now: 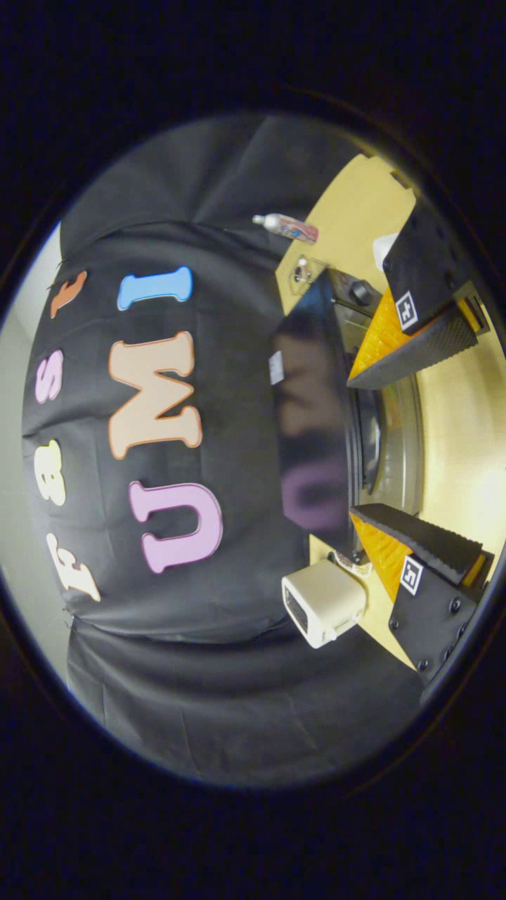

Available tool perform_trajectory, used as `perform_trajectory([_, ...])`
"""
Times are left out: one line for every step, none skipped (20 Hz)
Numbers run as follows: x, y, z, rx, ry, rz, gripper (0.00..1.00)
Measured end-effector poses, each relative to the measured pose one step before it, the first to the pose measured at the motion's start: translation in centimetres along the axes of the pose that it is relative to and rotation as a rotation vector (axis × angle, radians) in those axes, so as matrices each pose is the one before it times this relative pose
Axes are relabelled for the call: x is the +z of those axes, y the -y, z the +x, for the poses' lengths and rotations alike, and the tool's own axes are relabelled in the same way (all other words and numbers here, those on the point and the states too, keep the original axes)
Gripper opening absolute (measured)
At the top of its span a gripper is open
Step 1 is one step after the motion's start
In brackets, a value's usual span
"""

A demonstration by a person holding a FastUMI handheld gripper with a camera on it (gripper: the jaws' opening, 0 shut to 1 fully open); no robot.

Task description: Open the toaster oven, put the food inside, and close the toaster oven door.

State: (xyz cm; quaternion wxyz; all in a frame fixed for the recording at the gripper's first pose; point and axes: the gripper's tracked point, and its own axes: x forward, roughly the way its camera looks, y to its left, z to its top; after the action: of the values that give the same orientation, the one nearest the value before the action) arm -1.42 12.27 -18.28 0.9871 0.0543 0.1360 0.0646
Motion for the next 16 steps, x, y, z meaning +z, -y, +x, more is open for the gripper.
perform_trajectory([1.608, -0.084, -0.250, 0.00687, 0.01945, -0.00991, 1.00])
perform_trajectory([1.709, -0.100, -0.264, 0.00462, 0.01896, -0.01127, 1.00])
perform_trajectory([1.640, -0.012, -0.184, 0.00419, 0.01985, -0.01511, 1.00])
perform_trajectory([1.691, 0.038, -0.122, 0.00296, 0.01842, -0.01700, 1.00])
perform_trajectory([1.633, 0.179, -0.107, -0.00035, 0.01908, -0.01841, 1.00])
perform_trajectory([1.604, 0.129, 0.074, -0.00049, 0.01772, -0.01559, 1.00])
perform_trajectory([1.588, -0.085, 0.053, 0.00327, 0.01848, -0.00966, 1.00])
perform_trajectory([1.384, -0.123, -0.010, 0.00687, 0.01645, -0.00424, 1.00])
perform_trajectory([1.511, -0.096, 0.089, 0.00574, 0.01609, -0.00047, 1.00])
perform_trajectory([1.549, -0.040, 0.094, 0.00158, 0.01495, 0.00574, 1.00])
perform_trajectory([1.108, -0.103, 0.012, 0.00893, 0.00675, 0.00717, 1.00])
perform_trajectory([1.060, -0.255, 0.065, 0.01312, 0.00467, 0.00320, 1.00])
perform_trajectory([1.032, 0.042, 0.029, 0.00473, 0.00731, -0.00314, 1.00])
perform_trajectory([0.891, 0.171, 0.054, 0.00324, 0.00643, -0.00715, 1.00])
perform_trajectory([1.325, 0.119, 0.460, 0.00228, 0.01524, -0.00485, 1.00])
perform_trajectory([0.983, 0.047, 0.144, 0.00254, 0.01516, -0.00138, 1.00])
